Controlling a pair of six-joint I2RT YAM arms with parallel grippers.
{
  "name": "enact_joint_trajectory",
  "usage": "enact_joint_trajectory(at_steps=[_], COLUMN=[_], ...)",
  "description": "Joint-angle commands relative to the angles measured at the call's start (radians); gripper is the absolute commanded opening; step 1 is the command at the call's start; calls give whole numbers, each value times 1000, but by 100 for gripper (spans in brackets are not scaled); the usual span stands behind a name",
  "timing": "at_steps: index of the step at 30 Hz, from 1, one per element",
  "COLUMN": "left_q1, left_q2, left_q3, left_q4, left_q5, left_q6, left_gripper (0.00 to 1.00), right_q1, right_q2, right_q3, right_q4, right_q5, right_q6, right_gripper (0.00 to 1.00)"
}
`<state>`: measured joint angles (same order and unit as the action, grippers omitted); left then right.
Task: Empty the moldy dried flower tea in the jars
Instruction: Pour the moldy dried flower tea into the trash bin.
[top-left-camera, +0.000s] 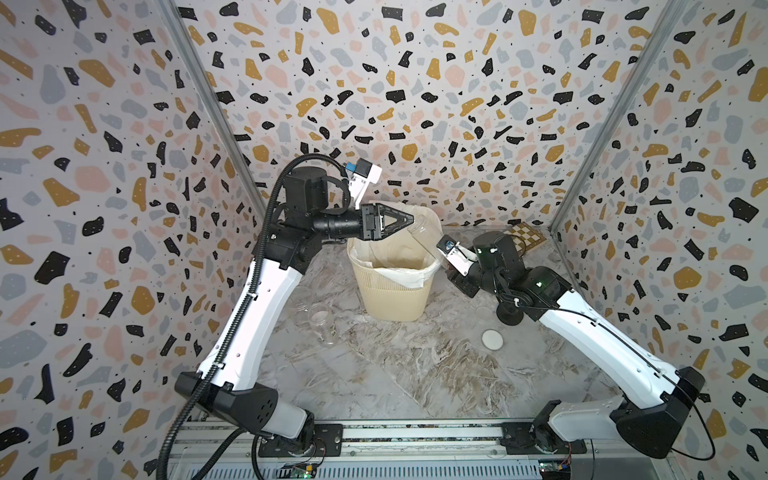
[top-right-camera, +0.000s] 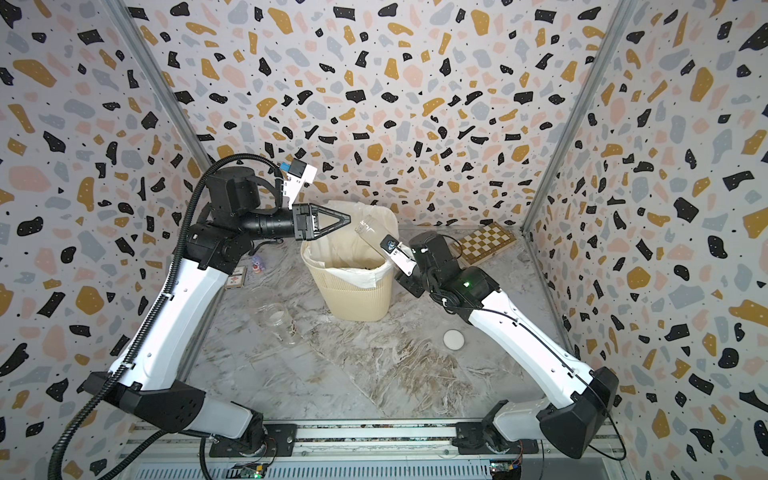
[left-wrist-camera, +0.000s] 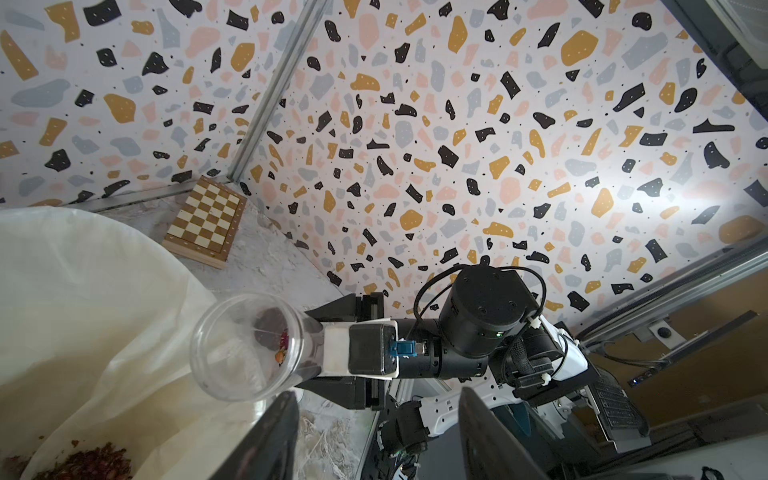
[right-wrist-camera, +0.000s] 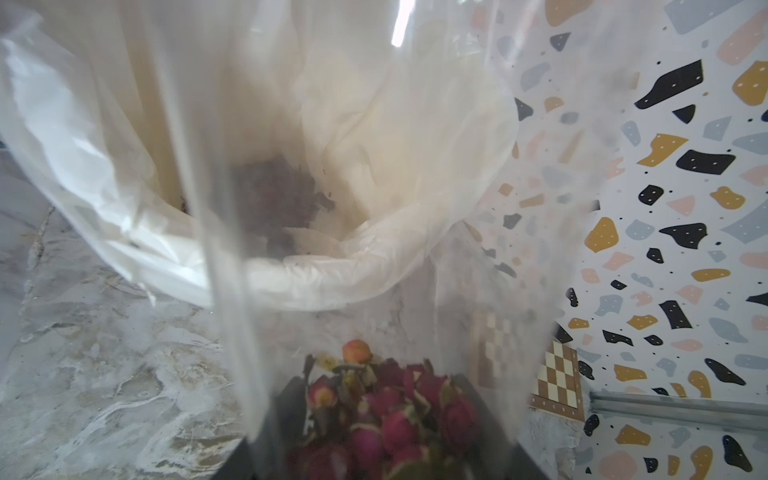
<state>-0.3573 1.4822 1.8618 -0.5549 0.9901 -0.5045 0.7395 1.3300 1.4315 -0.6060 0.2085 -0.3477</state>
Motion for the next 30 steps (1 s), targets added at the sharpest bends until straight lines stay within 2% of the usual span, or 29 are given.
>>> enact_joint_trajectory(at_steps=[1, 16, 24, 30], left_q1=[-10, -19, -19, -19], left_q2=[7, 71, 79, 95], left_q3=[30, 45, 43, 55], left_q4=[-57, -133, -163, -178], left_q5=[15, 14, 5, 4], left_q6=[59, 132, 136, 126], left_gripper=[57, 51, 40, 28], right_q1=[26, 89, 90, 96], right_q2=[-22, -37, -28, -15], right_q3=[48, 47, 49, 48], right_q4=[-22, 2, 20, 20], right_q5=[84, 91, 126, 176], right_q6=[-20, -21, -37, -54], right_gripper=[45, 45, 45, 44])
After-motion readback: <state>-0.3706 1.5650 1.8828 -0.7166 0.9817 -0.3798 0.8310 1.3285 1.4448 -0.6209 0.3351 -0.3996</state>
